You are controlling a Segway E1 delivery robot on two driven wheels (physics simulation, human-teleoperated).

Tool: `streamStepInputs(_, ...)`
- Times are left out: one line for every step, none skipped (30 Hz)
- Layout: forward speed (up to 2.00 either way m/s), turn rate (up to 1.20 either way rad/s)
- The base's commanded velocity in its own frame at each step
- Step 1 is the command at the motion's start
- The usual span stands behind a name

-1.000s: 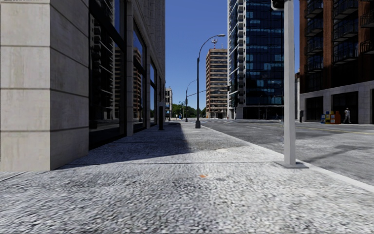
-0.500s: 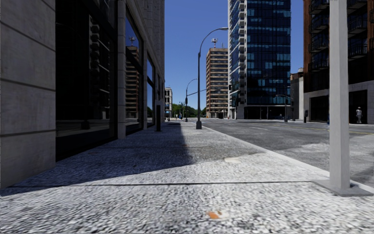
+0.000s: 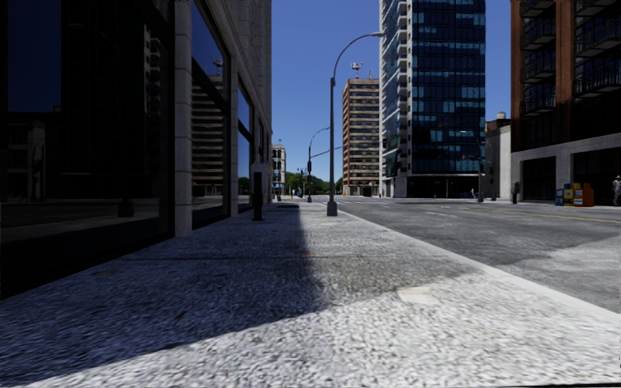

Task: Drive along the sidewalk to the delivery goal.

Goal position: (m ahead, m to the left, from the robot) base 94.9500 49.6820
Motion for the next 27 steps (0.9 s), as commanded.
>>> streamStepInputs(2.00,0.00)
streamStepInputs(2.00,0.00)
streamStepInputs(2.00,0.00)
streamStepInputs(2.00,0.00)
streamStepInputs(2.00,0.00)
streamStepInputs(2.00,0.00)
streamStepInputs(2.00,0.00)
streamStepInputs(2.00,0.00)
streamStepInputs(2.00,0.00)
streamStepInputs(2.00,0.00)
streamStepInputs(2.00,0.00)
streamStepInputs(2.00,0.00)
streamStepInputs(2.00,0.00)
streamStepInputs(2.00,0.00)
streamStepInputs(2.00,0.00)
streamStepInputs(2.00,0.00)
streamStepInputs(2.00,0.00)
streamStepInputs(2.00,0.00)
streamStepInputs(2.00,0.00)
streamStepInputs(2.00,0.00)
streamStepInputs(2.00,0.00)
streamStepInputs(2.00,0.00)
streamStepInputs(2.00,0.00)
streamStepInputs(2.00,0.00)
streamStepInputs(2.00,0.00)
streamStepInputs(2.00,0.00)
streamStepInputs(2.00,0.00)
